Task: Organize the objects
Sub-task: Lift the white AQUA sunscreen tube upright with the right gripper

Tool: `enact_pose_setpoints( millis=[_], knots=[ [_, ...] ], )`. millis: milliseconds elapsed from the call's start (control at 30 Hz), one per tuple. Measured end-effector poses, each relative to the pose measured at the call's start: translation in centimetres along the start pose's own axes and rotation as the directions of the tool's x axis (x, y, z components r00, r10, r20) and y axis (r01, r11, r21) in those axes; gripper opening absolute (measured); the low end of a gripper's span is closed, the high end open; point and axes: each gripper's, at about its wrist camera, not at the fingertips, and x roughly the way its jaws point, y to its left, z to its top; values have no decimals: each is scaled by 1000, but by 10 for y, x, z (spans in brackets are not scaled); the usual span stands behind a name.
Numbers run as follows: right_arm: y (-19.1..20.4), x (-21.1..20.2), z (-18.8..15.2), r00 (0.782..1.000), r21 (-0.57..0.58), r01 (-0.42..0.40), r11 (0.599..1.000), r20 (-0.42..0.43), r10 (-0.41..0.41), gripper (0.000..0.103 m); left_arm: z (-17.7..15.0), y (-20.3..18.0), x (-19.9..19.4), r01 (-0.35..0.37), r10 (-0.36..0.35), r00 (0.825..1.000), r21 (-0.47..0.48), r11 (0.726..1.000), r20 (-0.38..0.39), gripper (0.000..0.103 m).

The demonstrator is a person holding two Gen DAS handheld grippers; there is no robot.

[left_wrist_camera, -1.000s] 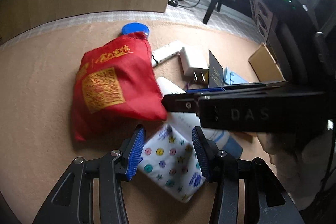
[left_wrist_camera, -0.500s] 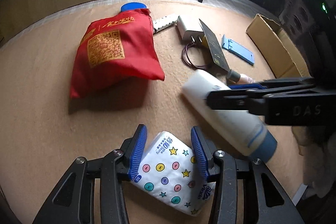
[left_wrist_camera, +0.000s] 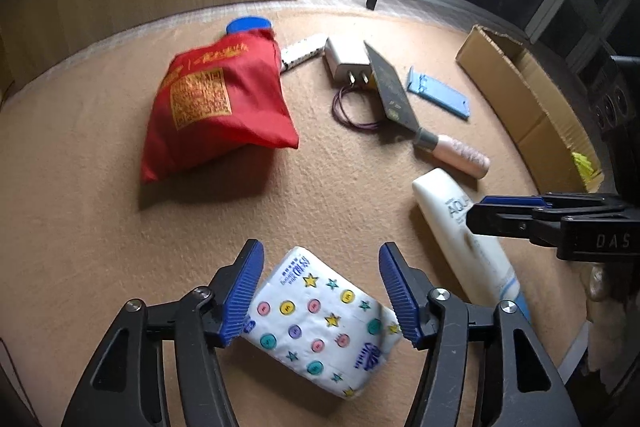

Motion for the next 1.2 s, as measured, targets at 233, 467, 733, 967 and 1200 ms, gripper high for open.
enact_pose_setpoints(
  millis=[233, 467, 733, 967, 1200],
  knots=[
    [-8, -21, -6, 999, -35, -32, 999, 12, 32, 50, -7, -26, -19, 114, -114, 993, -10, 993, 8, 73],
    [-14, -13, -11, 992, -16, -116, 993, -57, 115, 50, -17, -65, -2, 230, -230, 971, -5, 973, -66, 73],
    [-10, -4, -16, 987, -43, -132, 990, -104, 127, 50, -20, -81, 11, 265, -266, 960, -26, 964, -88, 73],
    [-5, 3, -18, 981, -64, -146, 987, -142, 136, 50, -20, -85, 17, 280, -283, 954, -41, 959, -102, 71],
    [-4, 10, -23, 976, -82, -148, 986, -172, 132, 48, -22, -86, 21, 295, -298, 947, -44, 955, -119, 65]
  ],
)
